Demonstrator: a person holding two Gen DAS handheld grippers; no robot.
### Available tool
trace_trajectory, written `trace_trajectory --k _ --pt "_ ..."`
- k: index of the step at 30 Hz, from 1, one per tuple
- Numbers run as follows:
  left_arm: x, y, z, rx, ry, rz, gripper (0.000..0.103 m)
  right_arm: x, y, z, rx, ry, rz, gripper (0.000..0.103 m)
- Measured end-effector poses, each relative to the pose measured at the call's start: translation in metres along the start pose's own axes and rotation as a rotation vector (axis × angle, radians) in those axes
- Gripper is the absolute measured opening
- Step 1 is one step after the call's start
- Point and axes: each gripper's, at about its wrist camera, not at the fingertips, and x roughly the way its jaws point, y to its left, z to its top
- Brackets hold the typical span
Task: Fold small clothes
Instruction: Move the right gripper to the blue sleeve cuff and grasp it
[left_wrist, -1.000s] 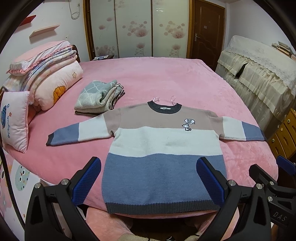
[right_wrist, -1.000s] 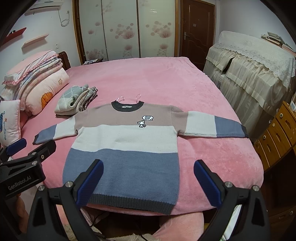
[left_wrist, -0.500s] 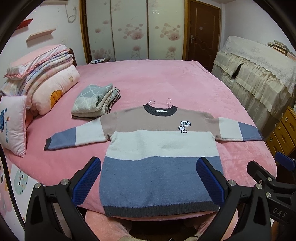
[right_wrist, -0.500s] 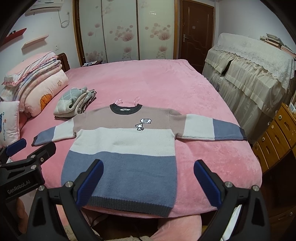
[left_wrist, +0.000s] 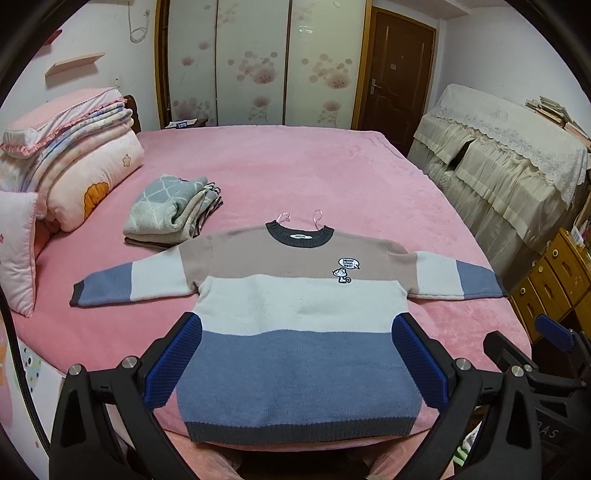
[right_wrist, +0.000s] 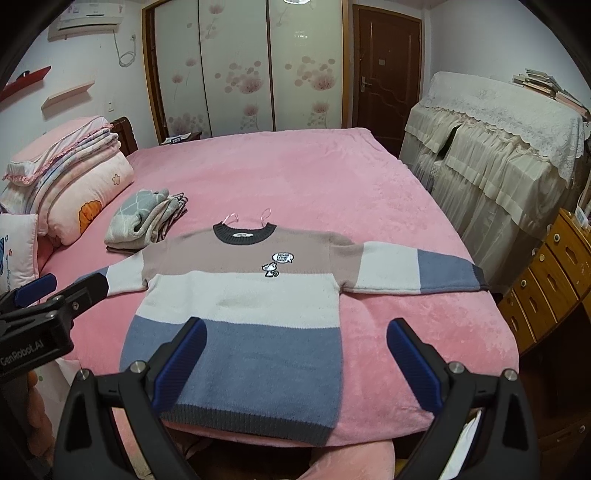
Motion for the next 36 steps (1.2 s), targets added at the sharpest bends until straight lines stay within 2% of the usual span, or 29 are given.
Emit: trace_trajectory --k 7,12,20,23,28,31,36 --pt "-0.001 -0.012 0.018 0.034 -0.002 0.005 0.102 -0.005 -0.010 0.012 -0.005 -0.028 -0.013 0.099" --pt "-0.003 -0.028 0.037 0.064 -0.036 -0.014 0.102 -0.011 -0.028 0.027 0.006 -0.066 -0.036 0.099" --pt "0.012 -0.075 0.072 0.141 -0.129 -0.021 0.102 0.001 -0.099 0.054 0.100 -0.097 -0.123 0.099" --pt "0.033 -0.100 0.080 0.165 -0.116 -0.037 0.102 0.014 -0.136 0.057 0.163 -0.085 -0.143 0.098" --pt "0.093 -0.143 0.083 0.188 -0.060 -0.054 0.102 0.048 -0.204 0.056 0.256 -0.042 -0.214 0.089" --pt "0.139 -0.173 0.076 0.224 -0.016 -0.032 0.102 0.072 -0.236 0.051 0.295 -0.008 -0.251 0.087" --pt "0.211 -0.225 0.054 0.273 0.055 -0.062 0.102 0.117 -0.287 0.040 0.359 0.036 -0.248 0.078"
